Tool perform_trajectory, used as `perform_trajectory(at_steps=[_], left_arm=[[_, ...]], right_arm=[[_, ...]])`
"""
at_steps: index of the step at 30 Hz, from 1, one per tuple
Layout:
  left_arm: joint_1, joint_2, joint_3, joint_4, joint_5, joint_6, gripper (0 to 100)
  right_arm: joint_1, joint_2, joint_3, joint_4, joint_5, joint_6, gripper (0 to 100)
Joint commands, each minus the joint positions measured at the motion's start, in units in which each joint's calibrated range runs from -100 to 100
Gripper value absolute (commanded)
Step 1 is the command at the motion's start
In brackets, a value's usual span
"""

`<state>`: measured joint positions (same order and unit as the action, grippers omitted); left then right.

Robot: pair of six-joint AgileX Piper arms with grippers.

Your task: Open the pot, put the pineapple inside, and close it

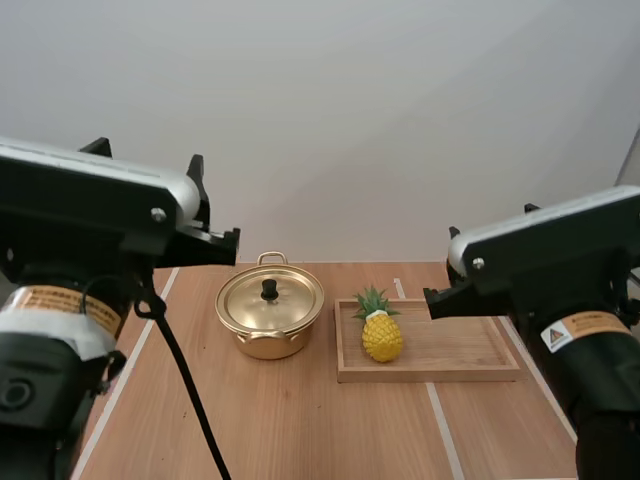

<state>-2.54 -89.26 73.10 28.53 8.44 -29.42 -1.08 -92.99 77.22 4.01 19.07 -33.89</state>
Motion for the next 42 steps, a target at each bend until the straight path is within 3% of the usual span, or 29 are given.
perform_trajectory(at_steps=[1, 4, 7, 11, 17, 28, 30, 37, 42], left_arm=[[0.81, 3.21, -3.08, -1.68, 9.86, -1.01, 100], [1.69, 5.82, -4.64, -1.78, 16.93, -0.26, 100], [1.77, 8.63, -5.48, -4.85, 22.14, 2.51, 100], [1.77, 11.54, -6.25, -12.35, 25.37, 12.62, 100], [1.77, 20.27, -8.41, -14.86, 25.59, 22.31, 97], [1.77, 48.86, -18.87, -16.39, 27.53, 30.21, 97], [1.77, 52.72, -21.58, -20.33, 28.14, 34.2, 97], [1.77, 61.75, -31.36, -47.19, 49.13, 58.36, 94], [1.77, 67.48, -37.99, -53.43, 68.21, 63.68, 94]], right_arm=[[-0.15, 6.4, -6.94, 0.85, 8.02, 0.02, 100], [-0.15, 15.06, -12.26, 2.26, 13.46, 0.02, 100], [-0.15, 23.94, -17.65, 6.34, 26.48, 0.02, 100], [-0.15, 33.87, -24.32, 11.15, 44.07, 0.02, 100], [-0.15, 37.87, -26.35, 14.88, 43.02, 0.02, 100], [-0.15, 37.87, -26.35, 14.97, 43.0, 0.02, 100], [-0.15, 37.87, -26.35, 14.04, 43.0, 0.02, 100], [-0.15, 37.87, -26.35, 13.04, 43.0, 0.02, 100], [-0.15, 37.87, -26.35, 12.68, 43.0, 0.02, 100]])
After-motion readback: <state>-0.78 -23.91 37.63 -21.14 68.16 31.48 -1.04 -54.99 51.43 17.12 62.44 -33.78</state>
